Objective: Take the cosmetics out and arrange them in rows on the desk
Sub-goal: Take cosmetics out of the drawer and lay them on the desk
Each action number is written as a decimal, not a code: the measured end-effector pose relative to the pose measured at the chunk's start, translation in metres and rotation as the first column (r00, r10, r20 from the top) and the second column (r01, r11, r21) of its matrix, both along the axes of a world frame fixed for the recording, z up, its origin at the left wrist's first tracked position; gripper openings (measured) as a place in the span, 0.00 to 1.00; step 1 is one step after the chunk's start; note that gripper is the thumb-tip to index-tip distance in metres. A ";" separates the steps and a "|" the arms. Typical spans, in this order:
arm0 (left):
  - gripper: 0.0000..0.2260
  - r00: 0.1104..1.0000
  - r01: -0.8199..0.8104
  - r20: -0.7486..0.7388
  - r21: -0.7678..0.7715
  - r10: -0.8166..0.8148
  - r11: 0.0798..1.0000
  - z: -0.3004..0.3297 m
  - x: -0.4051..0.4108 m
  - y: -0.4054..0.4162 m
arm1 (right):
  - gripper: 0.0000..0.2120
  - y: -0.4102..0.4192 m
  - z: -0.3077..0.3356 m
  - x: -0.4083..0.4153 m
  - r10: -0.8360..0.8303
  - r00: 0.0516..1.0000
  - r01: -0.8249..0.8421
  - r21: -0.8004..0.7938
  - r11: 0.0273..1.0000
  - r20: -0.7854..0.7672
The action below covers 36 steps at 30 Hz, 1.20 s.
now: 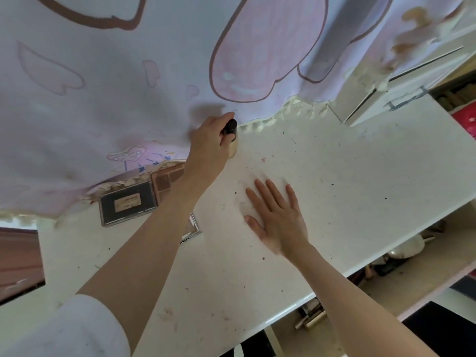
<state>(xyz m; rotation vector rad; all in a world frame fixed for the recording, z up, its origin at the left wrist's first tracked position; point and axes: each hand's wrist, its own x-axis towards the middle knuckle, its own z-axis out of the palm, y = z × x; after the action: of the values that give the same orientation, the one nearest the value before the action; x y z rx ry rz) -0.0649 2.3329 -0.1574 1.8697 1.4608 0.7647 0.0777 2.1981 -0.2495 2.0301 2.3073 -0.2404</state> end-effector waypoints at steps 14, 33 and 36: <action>0.19 0.998 0.013 -0.063 0.140 -0.004 0.990 0.003 -0.012 -0.074 | 0.31 -0.006 0.001 0.000 -0.004 1.000 0.004 -0.005 1.000 -0.022; 0.18 0.835 0.440 -0.262 -0.211 -0.485 0.873 -0.092 0.102 -0.327 | 0.16 -0.210 -0.007 0.165 -0.413 0.911 0.413 -0.065 0.909 0.017; 0.18 0.830 0.318 -0.313 -0.412 -0.461 0.854 -0.117 0.113 -0.326 | 0.19 -0.191 -0.006 0.195 -0.432 0.895 0.444 -0.130 0.886 0.109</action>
<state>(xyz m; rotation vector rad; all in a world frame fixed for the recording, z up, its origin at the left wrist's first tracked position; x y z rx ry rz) 0.0486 2.0073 -0.2748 2.0217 1.2603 -0.0887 0.2732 2.0074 -0.2554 2.4043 1.6962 -0.3390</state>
